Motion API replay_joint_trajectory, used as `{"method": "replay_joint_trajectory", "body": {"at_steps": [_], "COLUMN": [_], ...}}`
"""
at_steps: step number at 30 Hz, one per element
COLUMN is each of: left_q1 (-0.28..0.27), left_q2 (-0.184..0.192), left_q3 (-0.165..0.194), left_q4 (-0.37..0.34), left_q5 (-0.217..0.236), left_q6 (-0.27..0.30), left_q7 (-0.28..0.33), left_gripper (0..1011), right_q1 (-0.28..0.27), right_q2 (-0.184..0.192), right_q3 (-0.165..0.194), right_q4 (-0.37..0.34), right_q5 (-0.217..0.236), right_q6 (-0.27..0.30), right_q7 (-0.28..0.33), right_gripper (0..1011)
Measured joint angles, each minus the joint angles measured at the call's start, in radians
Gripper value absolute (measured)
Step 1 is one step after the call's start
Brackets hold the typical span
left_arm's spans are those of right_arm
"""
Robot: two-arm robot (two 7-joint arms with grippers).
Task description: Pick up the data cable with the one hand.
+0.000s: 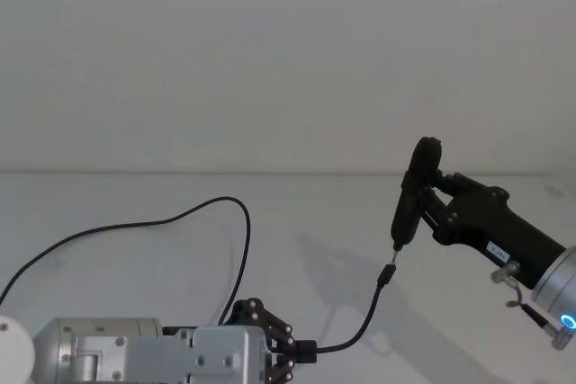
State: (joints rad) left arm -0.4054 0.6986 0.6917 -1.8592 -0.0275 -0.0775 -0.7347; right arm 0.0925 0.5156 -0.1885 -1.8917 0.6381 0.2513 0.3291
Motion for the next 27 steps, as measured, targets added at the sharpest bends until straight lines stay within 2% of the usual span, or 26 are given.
{"method": "replay_joint_trajectory", "body": {"at_steps": [27], "left_q1": [0.0], "left_q2": [0.0], "left_q3": [0.0], "left_q4": [0.0], "left_q5": [0.0], "left_q6": [0.0], "left_q7": [0.0], "left_gripper": [48], "right_q1": [0.019], "right_q2": [0.015], "right_q3": [-0.022], "right_q4": [0.036], "right_q5": [0.012], "right_q6": [-0.014], "right_q7": [-0.012], "right_gripper": [283]}}
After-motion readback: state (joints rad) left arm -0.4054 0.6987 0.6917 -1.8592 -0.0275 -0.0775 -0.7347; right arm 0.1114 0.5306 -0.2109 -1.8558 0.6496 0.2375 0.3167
